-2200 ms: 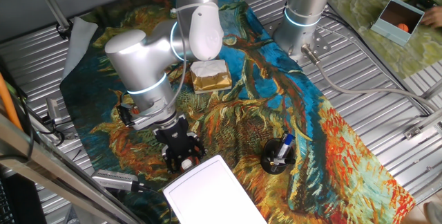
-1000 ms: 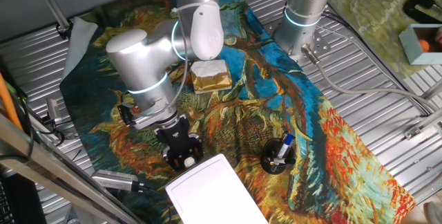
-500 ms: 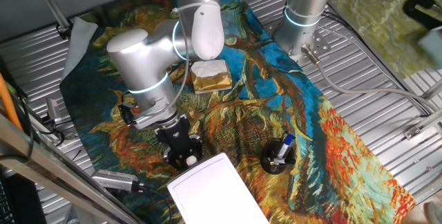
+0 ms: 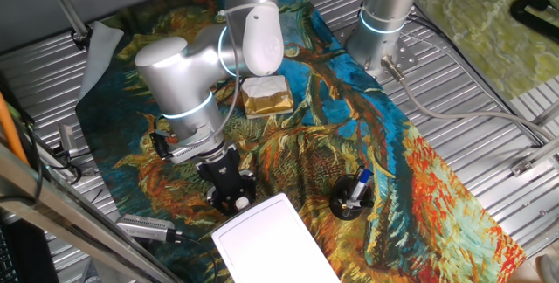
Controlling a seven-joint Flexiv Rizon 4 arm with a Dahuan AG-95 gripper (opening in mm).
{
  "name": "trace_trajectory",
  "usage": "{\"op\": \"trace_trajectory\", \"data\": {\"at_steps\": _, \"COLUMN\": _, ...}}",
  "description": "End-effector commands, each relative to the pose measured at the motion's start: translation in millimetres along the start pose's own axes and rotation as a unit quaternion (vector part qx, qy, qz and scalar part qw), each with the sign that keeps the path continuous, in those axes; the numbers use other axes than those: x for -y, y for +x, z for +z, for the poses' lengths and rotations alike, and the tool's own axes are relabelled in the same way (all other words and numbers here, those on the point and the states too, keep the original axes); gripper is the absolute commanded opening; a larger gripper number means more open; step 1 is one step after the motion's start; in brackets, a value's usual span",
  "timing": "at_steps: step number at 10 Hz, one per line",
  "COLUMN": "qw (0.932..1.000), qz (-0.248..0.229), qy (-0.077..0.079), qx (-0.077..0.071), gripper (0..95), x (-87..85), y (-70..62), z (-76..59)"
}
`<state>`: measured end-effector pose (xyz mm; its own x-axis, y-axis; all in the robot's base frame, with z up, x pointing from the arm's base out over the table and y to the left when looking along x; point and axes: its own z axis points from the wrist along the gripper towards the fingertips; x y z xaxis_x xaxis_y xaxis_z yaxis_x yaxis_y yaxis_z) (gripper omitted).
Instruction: Grasp the handle and open the drawer
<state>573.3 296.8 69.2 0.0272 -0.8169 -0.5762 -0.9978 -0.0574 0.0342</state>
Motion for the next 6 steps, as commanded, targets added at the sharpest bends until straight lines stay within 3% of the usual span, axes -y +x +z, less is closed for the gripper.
{"op": "trace_trajectory", "data": {"at_steps": 1, "qw": 1.0, "qz": 0.0, "qy": 0.001, "qx": 0.001, "gripper": 0.0, "x": -0.4, "y": 0.0, "z": 0.2}}
{"op": "trace_trajectory", "data": {"at_steps": 6, "qw": 1.0, "qz": -0.003, "qy": 0.003, "qx": 0.0, "gripper": 0.0, "x": -0.5, "y": 0.5, "z": -0.4}}
